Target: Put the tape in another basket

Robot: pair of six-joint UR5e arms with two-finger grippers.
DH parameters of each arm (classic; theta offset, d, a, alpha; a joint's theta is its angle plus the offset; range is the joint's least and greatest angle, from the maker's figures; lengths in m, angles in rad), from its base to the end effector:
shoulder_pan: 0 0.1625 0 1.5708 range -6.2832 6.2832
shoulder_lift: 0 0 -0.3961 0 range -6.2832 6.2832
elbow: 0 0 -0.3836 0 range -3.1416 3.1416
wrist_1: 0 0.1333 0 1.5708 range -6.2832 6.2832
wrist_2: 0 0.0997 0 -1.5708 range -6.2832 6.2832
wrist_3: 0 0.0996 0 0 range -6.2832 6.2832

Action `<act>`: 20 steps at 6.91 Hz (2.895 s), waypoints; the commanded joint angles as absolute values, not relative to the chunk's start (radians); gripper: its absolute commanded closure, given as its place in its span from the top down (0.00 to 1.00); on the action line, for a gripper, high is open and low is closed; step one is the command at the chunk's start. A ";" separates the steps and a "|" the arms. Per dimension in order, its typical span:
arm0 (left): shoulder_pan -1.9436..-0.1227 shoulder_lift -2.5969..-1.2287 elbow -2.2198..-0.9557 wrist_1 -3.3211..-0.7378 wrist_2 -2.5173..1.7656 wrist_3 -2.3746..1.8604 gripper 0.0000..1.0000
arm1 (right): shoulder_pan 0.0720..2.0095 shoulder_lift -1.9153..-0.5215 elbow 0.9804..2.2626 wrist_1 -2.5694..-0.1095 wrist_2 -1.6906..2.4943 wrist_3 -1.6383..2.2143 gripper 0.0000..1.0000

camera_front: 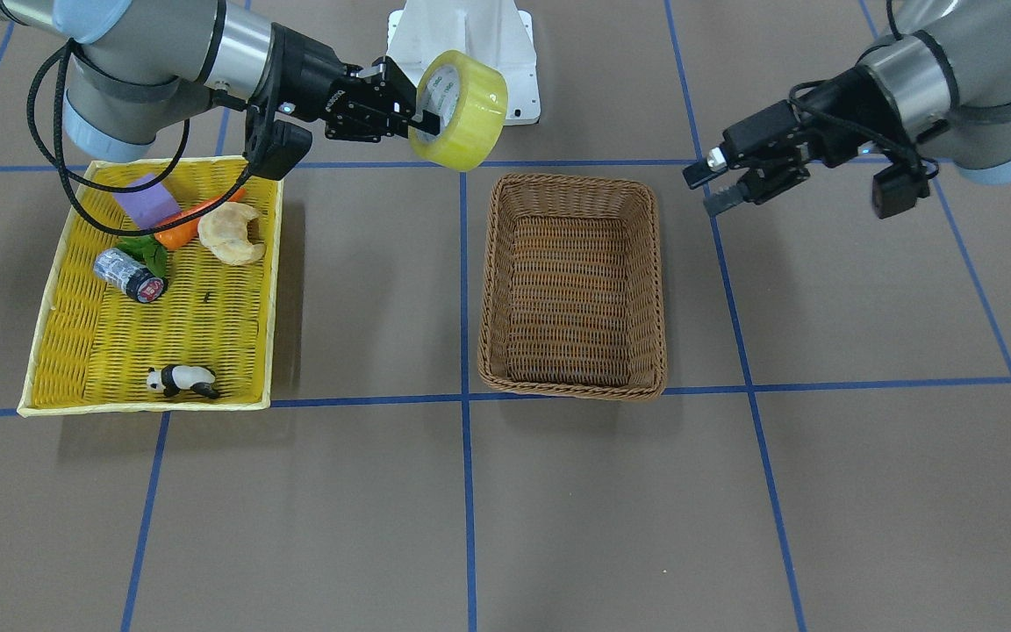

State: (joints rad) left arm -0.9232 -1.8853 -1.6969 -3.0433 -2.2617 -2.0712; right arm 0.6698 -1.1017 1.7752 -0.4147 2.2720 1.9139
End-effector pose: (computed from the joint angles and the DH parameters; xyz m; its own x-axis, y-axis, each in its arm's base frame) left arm 0.2510 -0.4475 0.2559 -0.2988 -0.2179 -0.9291 0.1244 0.9564 -0.2643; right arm -0.3702 -0.3813 0.1607 -0.1840 0.1821 0.9659 0.0812 0.9821 -0.1697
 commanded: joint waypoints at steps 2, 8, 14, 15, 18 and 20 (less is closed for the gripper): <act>-0.855 -1.969 -1.695 -3.233 -2.207 -2.340 0.98 | 0.601 -1.097 1.648 -0.072 2.088 2.086 0.00; -0.710 -2.014 -1.695 -3.389 -2.017 -2.404 0.97 | 0.517 -1.028 1.526 0.234 1.942 2.399 0.00; -0.707 -2.020 -1.709 -3.390 -2.017 -2.411 0.95 | 0.459 -1.003 1.529 0.249 1.895 2.402 0.00; -0.707 -2.022 -1.715 -3.392 -2.017 -2.413 0.95 | 0.459 -0.997 1.529 0.249 1.882 2.404 0.00; -0.706 -2.020 -1.743 -3.378 -2.017 -2.414 0.81 | 0.459 -0.988 1.528 0.249 1.867 2.405 0.00; -0.704 -2.020 -1.747 -3.375 -2.017 -2.413 0.39 | 0.457 -0.983 1.528 0.249 1.864 2.405 0.00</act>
